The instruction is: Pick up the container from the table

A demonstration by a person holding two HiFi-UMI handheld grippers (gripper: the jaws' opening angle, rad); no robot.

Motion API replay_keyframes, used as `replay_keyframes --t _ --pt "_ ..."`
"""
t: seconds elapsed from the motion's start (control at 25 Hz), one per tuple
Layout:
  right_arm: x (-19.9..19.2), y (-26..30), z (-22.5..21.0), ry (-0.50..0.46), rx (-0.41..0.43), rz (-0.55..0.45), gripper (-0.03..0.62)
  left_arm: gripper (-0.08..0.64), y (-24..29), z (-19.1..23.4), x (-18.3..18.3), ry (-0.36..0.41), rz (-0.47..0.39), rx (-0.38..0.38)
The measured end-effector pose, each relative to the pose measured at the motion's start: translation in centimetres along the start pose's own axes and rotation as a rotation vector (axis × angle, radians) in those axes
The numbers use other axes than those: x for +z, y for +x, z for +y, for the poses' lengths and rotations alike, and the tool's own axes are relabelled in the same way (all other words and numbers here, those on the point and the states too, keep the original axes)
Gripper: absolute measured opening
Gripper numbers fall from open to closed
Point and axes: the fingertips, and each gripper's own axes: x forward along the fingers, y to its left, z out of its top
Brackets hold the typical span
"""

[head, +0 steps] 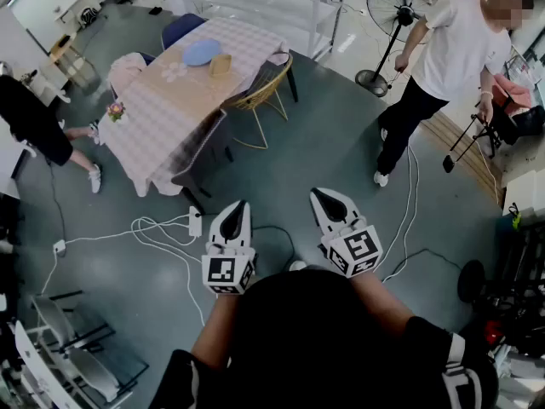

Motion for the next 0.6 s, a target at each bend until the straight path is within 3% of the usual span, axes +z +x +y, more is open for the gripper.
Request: replay_keyframes --t 0.2,0.4,0.6 --pt "-0.2 0.3 -1.2 0.002 -0.005 -0.006 -0.002 0.006 1.0 -0.2 0.0 -0.003 -0.01 -0.004" --pt "-0.5 0.2 -1.9 0.072 0.006 -0.008 -0.001 0.008 1.3 -0.4 0.2 0.001 -0.013 -0.016" --pt "-1.2 0.5 -2.1 0.046 0.002 0.023 0.005 0.025 1.5 0.6 -0.6 -0.019 0.019 -0.009"
